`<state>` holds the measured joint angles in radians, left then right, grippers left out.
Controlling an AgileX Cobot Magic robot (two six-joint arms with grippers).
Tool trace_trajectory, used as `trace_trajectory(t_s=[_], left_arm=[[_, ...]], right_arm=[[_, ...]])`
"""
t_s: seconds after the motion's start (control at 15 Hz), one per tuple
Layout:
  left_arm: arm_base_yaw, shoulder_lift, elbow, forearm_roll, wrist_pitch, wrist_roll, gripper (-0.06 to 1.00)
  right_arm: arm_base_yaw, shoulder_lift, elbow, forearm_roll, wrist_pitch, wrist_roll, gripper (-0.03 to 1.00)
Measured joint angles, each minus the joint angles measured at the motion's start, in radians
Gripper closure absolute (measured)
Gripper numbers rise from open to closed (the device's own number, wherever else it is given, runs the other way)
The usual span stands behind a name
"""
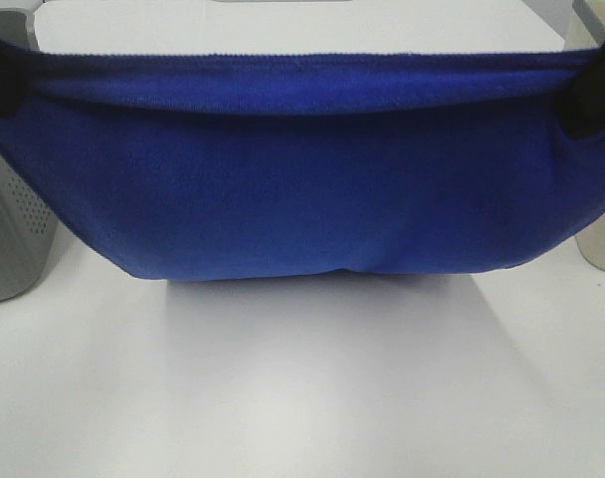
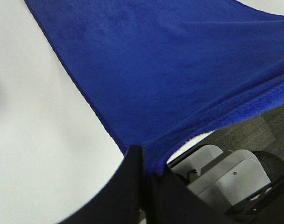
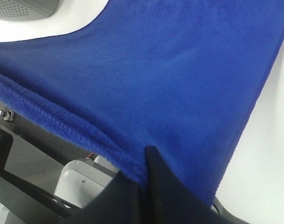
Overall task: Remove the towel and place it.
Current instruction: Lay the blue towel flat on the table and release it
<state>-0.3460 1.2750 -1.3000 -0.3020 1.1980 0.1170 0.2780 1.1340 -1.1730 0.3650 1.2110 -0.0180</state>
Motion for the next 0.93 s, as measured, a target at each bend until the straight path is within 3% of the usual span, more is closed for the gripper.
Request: trace_trajectory(t_s=[0.27, 0.93], left_arm=[[0.0, -0.016, 0.173, -0.09, -0.002, 0.037, 0.94], [0.0, -0.023, 0.649, -0.308, -0.007, 0.117, 0.94]], right_arm=[[0.0, -0.045, 0.144, -0.001, -0.004, 0.0, 0.95], [0.0, -0.057, 0.53, 0.107, -0.004, 0.0, 0.95]])
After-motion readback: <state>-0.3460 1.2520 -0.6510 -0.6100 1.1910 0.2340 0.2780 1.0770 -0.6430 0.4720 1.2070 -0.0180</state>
